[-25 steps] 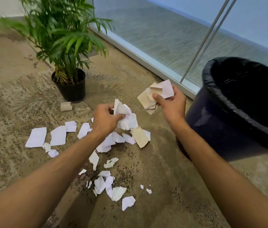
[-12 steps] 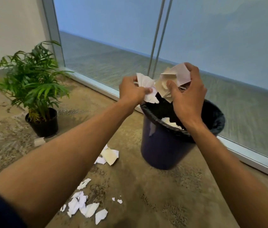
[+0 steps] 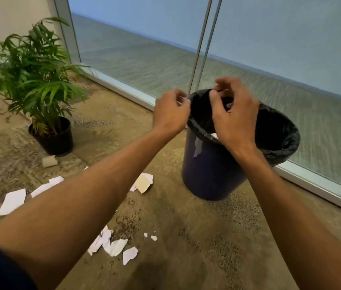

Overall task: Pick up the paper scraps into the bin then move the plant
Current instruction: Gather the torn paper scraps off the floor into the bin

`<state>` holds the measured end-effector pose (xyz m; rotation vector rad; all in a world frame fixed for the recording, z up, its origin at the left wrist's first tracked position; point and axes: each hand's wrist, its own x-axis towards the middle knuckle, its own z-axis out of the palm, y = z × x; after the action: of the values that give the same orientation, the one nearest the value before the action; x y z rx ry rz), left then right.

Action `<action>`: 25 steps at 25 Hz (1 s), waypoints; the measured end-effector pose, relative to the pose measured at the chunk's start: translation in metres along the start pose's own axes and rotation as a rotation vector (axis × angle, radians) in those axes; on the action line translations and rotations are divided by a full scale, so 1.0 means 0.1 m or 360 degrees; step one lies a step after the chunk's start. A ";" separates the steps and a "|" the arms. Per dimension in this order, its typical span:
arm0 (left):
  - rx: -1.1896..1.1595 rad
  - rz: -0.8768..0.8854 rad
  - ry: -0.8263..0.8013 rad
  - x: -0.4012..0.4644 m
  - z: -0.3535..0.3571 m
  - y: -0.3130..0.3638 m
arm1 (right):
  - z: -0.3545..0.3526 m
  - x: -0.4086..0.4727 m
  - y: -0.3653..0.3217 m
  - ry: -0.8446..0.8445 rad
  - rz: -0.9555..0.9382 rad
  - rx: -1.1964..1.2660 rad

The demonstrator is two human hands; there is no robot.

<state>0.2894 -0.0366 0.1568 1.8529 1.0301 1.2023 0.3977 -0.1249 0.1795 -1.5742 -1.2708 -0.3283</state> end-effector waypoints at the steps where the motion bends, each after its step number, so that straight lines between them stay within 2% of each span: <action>1: 0.0032 -0.0003 0.0071 -0.04 -0.11 -0.15 | 0.10 -0.05 -0.06 -0.0079 -0.0117 0.0054; 4: 0.0131 -0.0157 0.0122 -0.19 -0.43 -0.72 | 0.51 -0.31 -0.18 -0.0416 -0.0354 0.0158; 7: 0.0317 -0.0428 0.0044 -0.40 -0.68 -1.35 | 0.97 -0.63 -0.11 -0.0764 -0.0358 0.0043; 9: 0.0503 -0.0647 -0.0028 -0.54 -0.79 -1.75 | 1.29 -0.84 0.05 -0.1036 -0.0161 -0.0128; 12: 0.0848 -0.0859 -0.0275 -0.71 -0.88 -2.17 | 1.66 -1.10 0.38 -0.1396 0.0366 -0.0375; 14: 0.1166 -0.0885 -0.0519 -0.80 -0.92 -2.40 | 1.84 -1.26 0.57 -0.1664 0.0566 -0.0490; 16: 0.1369 -0.0804 -0.0731 -0.87 -0.98 -2.57 | 1.95 -1.42 0.69 -0.1859 0.0577 -0.0540; 19: 0.1452 -0.0575 -0.0827 -0.96 -1.11 -2.75 | 2.05 -1.62 0.75 -0.1793 0.0485 -0.0493; 22: 0.1422 -0.0389 -0.0786 -1.00 -1.20 -2.79 | 2.08 -1.72 0.73 -0.1641 0.0560 -0.0282; 25: 0.1265 -0.0363 -0.0736 -0.98 -1.25 -2.77 | 2.11 -1.72 0.75 -0.1649 0.0676 -0.0095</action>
<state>0.0786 0.0159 -0.0774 2.3444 1.5089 0.1797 0.3134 -0.0381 -0.0750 -2.0944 -1.5970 0.8333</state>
